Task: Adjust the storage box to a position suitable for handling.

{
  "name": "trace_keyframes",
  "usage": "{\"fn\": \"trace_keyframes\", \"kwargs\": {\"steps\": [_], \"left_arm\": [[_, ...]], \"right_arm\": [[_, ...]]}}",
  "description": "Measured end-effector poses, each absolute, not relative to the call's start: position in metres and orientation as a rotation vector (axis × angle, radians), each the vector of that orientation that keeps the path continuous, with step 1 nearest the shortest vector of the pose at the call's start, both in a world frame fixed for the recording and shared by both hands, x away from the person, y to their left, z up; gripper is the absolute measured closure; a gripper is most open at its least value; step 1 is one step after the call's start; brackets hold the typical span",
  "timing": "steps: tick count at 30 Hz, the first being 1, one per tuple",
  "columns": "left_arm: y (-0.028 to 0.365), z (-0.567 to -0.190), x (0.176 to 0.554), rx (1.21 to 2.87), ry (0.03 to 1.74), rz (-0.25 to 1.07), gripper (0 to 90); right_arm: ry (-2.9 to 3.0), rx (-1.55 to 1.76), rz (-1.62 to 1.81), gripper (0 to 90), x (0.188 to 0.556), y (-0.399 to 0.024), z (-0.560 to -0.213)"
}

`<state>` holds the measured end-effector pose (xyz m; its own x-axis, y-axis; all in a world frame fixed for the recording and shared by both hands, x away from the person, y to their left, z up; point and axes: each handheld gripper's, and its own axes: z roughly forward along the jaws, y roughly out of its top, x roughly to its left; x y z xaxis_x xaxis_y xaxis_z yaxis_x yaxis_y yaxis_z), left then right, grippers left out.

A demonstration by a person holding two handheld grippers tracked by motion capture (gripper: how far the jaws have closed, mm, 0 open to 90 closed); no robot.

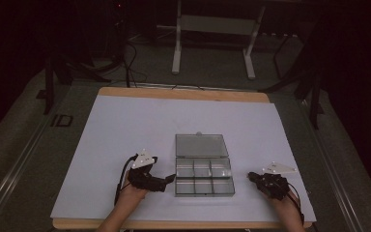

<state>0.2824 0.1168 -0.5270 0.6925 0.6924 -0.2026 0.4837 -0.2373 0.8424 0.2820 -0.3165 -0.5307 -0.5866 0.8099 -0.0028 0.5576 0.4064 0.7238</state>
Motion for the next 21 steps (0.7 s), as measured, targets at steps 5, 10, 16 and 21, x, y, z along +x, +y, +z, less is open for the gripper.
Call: {"fn": "trace_keyframes", "kwargs": {"steps": [5, 10, 16, 21], "left_arm": [[0.119, -0.528, 0.282, 1.886, 0.918, 0.263, 3.2], [0.12, -0.528, 0.282, 1.879, 0.912, 0.271, 3.2], [0.12, -0.528, 0.281, 1.883, 0.911, 0.274, 3.2], [0.12, -0.529, 0.28, 1.87, 0.901, 0.284, 3.2]], "right_arm": [[2.294, 1.169, 1.028, 88.8, 0.281, -0.317, -0.522], [2.26, 1.168, 1.068, 88.9, 0.281, -0.32, -0.508], [2.242, 1.135, 1.104, 88.9, 0.28, -0.32, -0.489], [2.236, 1.101, 1.142, 88.9, 0.28, -0.316, -0.474]]}}
